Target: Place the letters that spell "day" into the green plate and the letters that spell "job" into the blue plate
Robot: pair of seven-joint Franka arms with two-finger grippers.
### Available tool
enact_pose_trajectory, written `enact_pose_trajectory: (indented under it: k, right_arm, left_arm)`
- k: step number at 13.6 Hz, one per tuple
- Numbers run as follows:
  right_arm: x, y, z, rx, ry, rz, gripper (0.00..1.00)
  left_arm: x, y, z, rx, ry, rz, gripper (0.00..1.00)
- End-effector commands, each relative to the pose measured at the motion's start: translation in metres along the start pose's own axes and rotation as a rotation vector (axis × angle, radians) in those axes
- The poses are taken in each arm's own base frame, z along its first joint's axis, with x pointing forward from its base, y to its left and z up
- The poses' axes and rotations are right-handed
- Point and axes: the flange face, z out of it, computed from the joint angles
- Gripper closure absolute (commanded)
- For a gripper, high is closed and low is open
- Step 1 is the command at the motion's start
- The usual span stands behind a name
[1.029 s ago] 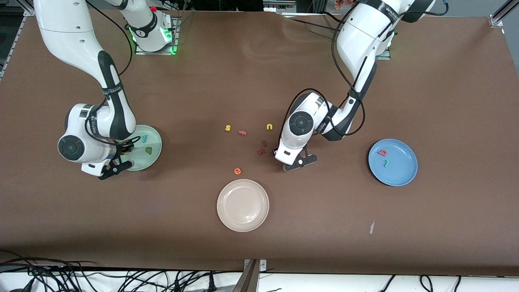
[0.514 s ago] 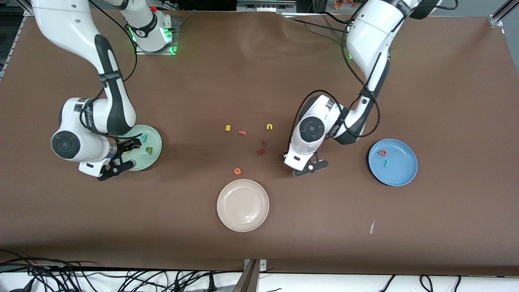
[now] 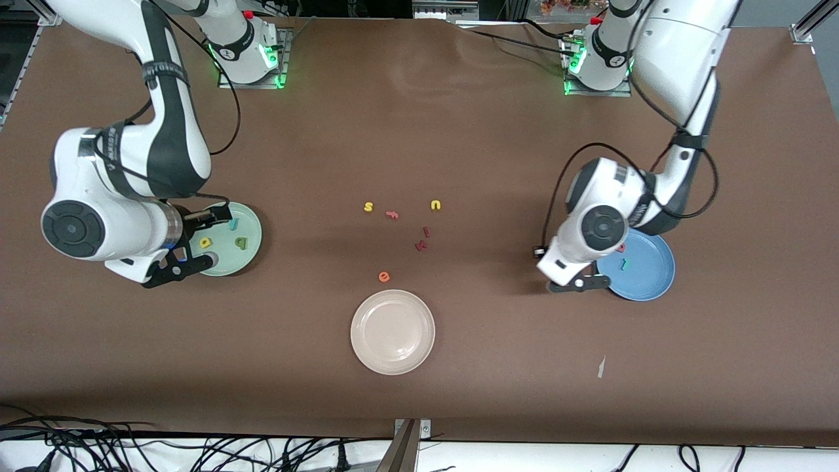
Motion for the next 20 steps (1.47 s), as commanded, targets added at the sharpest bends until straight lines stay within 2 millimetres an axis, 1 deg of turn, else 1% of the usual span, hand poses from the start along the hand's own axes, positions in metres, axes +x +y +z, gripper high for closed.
enact_pose_trajectory:
  k: [1,2,3,4,5,6,7,8,9,10,11,12,13,14,15,16,17,18,19,20]
  right_arm:
    - [-0.037,0.002,-0.070,0.008,0.047,0.013,0.00]
    - [-0.052,0.001,-0.089,0.013,0.082,0.015,0.00]
    - [-0.066,0.001,-0.104,0.007,0.109,0.014,0.00]
    - [-0.069,0.004,-0.107,0.010,0.118,0.020,0.00]
    - [-0.069,0.004,-0.105,0.010,0.112,0.021,0.00]
    - [-0.072,0.005,-0.098,0.012,0.107,0.022,0.00]
    - [-0.075,0.001,-0.090,0.022,0.124,0.023,0.00]
    - [-0.082,-0.004,-0.084,0.032,0.154,0.034,0.00]
    - [-0.096,0.011,-0.071,0.050,0.173,0.090,0.00]
    - [-0.105,0.005,-0.062,0.062,0.202,0.079,0.00]
    - [-0.118,0.012,-0.059,0.067,0.239,0.088,0.00]
    - [-0.130,0.008,-0.058,0.040,0.266,0.090,0.00]
    - [-0.142,0.011,-0.067,0.002,0.320,0.148,0.00]
    - [-0.151,0.015,-0.075,0.004,0.337,0.188,0.00]
    - [-0.173,0.013,-0.093,-0.008,0.361,0.197,0.00]
    - [-0.186,0.017,-0.105,-0.012,0.360,0.207,0.00]
    - [-0.192,0.037,-0.108,0.006,0.367,0.245,0.00]
    - [-0.191,0.042,-0.104,0.023,0.351,0.255,0.00]
    - [-0.187,0.038,-0.106,0.021,0.363,0.252,0.00]
    - [-0.184,0.042,-0.105,0.027,0.359,0.252,0.00]
  left_arm:
    - [-0.015,-0.065,-0.004,0.014,0.023,0.123,0.80]
    - [-0.017,-0.082,-0.003,0.011,0.020,0.164,0.80]
    - [-0.015,-0.098,0.000,0.009,0.014,0.200,0.80]
    - [-0.013,-0.118,0.006,0.009,0.012,0.241,0.81]
    - [-0.011,-0.143,0.015,0.009,0.015,0.269,0.81]
    - [-0.008,-0.163,0.023,0.001,0.009,0.297,0.76]
    - [-0.006,-0.171,0.027,-0.003,0.002,0.332,0.40]
    - [-0.005,-0.177,0.027,-0.005,-0.003,0.325,0.00]
    - [-0.004,-0.179,0.024,-0.005,-0.002,0.318,0.00]
    - [-0.001,-0.178,0.013,-0.003,0.015,0.316,0.00]
    - [0.002,-0.179,0.000,-0.001,0.004,0.312,0.00]
    - [0.007,-0.176,-0.019,-0.004,-0.014,0.308,0.00]
    - [0.011,-0.173,-0.039,0.001,-0.042,0.282,0.00]
    - [0.012,-0.171,-0.056,0.006,-0.061,0.248,0.00]
    - [0.012,-0.167,-0.069,0.012,-0.082,0.228,0.00]
    - [0.011,-0.166,-0.082,0.015,-0.105,0.222,0.00]
    - [0.009,-0.168,-0.098,0.017,-0.120,0.215,0.00]
    - [0.007,-0.171,-0.115,0.020,-0.130,0.199,0.00]
    - [0.005,-0.174,-0.135,0.024,-0.136,0.154,0.00]
    - [0.001,-0.178,-0.155,0.029,-0.143,0.100,0.00]
